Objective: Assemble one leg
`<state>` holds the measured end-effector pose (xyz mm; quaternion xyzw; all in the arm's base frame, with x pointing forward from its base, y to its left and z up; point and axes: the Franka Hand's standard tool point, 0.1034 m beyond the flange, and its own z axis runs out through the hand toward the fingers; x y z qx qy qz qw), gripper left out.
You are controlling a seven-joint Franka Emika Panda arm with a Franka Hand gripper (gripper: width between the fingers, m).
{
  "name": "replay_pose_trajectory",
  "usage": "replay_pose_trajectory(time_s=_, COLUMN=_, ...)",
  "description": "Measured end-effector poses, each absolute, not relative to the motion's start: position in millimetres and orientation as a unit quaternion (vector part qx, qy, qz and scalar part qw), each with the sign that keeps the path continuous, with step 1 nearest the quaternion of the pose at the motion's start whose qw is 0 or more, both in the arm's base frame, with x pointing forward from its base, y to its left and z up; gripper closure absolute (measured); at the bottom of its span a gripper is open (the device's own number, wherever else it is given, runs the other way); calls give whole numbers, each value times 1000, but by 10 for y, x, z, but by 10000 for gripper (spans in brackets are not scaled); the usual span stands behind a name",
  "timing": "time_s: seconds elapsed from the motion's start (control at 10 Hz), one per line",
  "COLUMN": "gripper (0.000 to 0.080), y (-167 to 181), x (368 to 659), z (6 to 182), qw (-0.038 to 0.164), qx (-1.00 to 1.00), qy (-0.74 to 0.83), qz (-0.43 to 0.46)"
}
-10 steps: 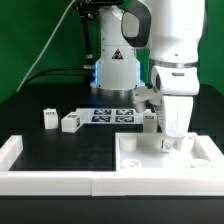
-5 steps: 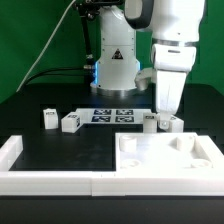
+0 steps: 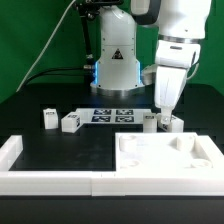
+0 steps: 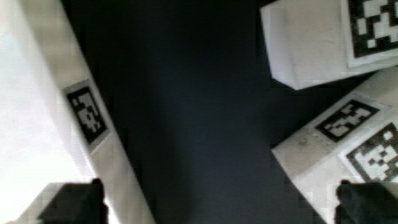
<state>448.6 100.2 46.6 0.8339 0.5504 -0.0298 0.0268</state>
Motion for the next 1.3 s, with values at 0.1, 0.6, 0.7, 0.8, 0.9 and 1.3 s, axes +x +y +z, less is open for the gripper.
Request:
replay_pose_trajectory(time_s=0.1, gripper=150, y=1017, x=4472, z=461, qw=27, qx=857, qy=514, qz=-28)
replay_pose_trajectory(time_s=0.6, gripper=150, y=1250, x=4187, z=365, qw=8, qx=986, qy=162, qz=-25)
replay_pose_trajectory(time_s=0.7, gripper=150, y=1296, x=4153, z=354, qw=5, qx=993, qy=115, qz=-26)
replay_pose_trajectory(time_s=0.8, gripper=150, y=1301, x=4165, z=360, qw=3, qx=994, qy=106, qz=-26)
replay_pose_trajectory(time_s=0.9, gripper=150, y=1294, x=4163, z=362, qw=4, qx=994, qy=109, qz=-32)
replay_pose_trajectory(time_s=1.3, gripper=150, y=1254, x=4134, z=370, qw=32, qx=975, qy=165, qz=-143)
